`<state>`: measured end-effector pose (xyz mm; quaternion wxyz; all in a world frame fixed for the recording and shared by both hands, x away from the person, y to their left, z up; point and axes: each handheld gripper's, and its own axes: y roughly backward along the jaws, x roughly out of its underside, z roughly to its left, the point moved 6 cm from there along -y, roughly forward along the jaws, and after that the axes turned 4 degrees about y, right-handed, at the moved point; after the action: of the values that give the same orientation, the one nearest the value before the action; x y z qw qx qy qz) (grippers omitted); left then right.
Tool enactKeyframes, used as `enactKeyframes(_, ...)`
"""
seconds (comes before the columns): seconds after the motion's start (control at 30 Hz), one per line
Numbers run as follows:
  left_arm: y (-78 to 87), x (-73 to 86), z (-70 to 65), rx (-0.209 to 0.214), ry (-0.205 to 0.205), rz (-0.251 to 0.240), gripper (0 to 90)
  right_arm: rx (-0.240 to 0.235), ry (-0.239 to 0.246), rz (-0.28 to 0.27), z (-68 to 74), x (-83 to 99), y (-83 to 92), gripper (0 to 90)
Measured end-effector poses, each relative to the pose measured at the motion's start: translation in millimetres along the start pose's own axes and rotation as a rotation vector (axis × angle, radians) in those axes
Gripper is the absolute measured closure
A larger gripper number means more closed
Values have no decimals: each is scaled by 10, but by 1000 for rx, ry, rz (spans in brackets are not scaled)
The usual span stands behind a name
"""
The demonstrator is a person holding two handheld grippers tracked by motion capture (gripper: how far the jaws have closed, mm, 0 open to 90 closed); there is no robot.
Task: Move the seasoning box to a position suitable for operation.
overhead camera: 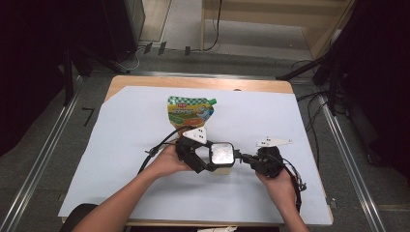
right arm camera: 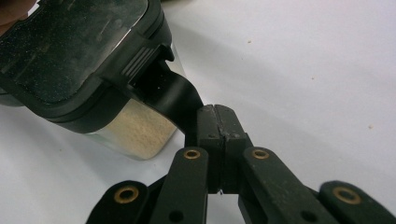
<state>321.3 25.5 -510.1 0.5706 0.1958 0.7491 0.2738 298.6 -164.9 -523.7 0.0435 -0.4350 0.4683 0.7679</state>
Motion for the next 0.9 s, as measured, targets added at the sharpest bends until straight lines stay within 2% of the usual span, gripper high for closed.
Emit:
enactKeyframes(0.1,-2,-10,-5,-4,9,5,154,1,-3,-1,0,0,-1,900)
enactKeyframes(0.2,-1,-21,-16,-14,2,10,155,0,-3,-2,-2,-1,-2,900)
enactKeyframes(0.5,12,-59,-22,-12,13,2,156,3,-5,-3,1,1,1,900)
enactKeyframes(0.9,33,-91,-35,-16,4,8,156,10,-2,-6,8,4,0,900)
